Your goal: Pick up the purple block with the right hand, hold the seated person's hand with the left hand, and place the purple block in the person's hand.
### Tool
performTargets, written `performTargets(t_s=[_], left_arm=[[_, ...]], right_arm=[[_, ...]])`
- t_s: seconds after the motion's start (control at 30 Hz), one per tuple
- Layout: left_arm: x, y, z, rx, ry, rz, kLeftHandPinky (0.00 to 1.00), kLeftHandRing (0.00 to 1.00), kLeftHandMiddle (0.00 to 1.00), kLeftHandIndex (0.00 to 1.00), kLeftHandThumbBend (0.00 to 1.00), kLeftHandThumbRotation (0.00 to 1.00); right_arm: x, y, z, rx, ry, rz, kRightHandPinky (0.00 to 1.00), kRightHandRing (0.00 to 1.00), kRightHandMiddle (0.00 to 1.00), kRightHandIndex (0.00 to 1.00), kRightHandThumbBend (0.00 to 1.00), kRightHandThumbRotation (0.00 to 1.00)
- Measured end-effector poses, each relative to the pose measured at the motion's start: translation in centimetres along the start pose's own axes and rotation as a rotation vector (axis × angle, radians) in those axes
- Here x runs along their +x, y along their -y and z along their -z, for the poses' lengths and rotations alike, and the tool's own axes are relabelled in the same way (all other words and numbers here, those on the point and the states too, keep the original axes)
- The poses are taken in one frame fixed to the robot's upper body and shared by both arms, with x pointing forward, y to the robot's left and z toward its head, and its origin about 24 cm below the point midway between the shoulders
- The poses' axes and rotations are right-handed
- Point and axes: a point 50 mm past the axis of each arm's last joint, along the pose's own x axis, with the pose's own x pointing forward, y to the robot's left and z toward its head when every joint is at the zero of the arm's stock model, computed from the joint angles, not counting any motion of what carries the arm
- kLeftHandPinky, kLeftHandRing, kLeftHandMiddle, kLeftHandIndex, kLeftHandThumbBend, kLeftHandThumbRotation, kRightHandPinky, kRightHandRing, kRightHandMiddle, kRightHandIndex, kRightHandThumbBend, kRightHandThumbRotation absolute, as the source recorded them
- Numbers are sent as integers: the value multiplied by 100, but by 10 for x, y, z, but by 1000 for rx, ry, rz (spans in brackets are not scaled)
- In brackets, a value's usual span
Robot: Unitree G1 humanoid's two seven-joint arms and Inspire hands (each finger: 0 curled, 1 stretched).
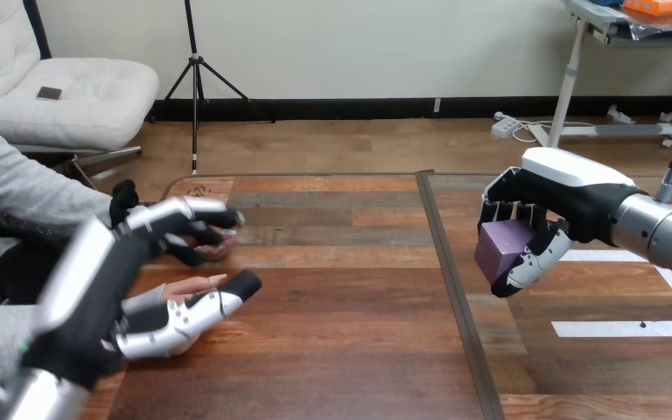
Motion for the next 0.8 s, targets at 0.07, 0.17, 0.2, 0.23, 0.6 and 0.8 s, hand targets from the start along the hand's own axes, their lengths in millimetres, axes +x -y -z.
performTargets(t_s=[0.07,0.17,0.2,0.23,0.6,0.8], left_arm=[[3,-5,-3,18,12,-4,51,68,74,70,89,25],[7,-10,-7,40,29,-10,52,70,75,71,92,26],[8,-12,-8,46,35,-12,52,70,76,72,93,28],[9,-13,-9,55,40,-14,52,70,76,72,94,29],[17,-23,-13,178,75,-50,54,71,77,75,97,41],[21,-25,-10,239,88,-67,58,72,78,76,98,44]], right_arm=[[0,0,0,1,-2,0,35,40,44,43,80,0],[0,0,1,2,-5,1,36,40,45,43,79,0],[0,0,1,2,-7,1,37,41,45,44,79,0],[0,0,1,2,-8,1,37,41,45,44,79,0],[0,-1,3,7,-19,9,37,41,45,44,79,0],[0,-1,4,10,-30,11,38,41,46,44,79,0]])
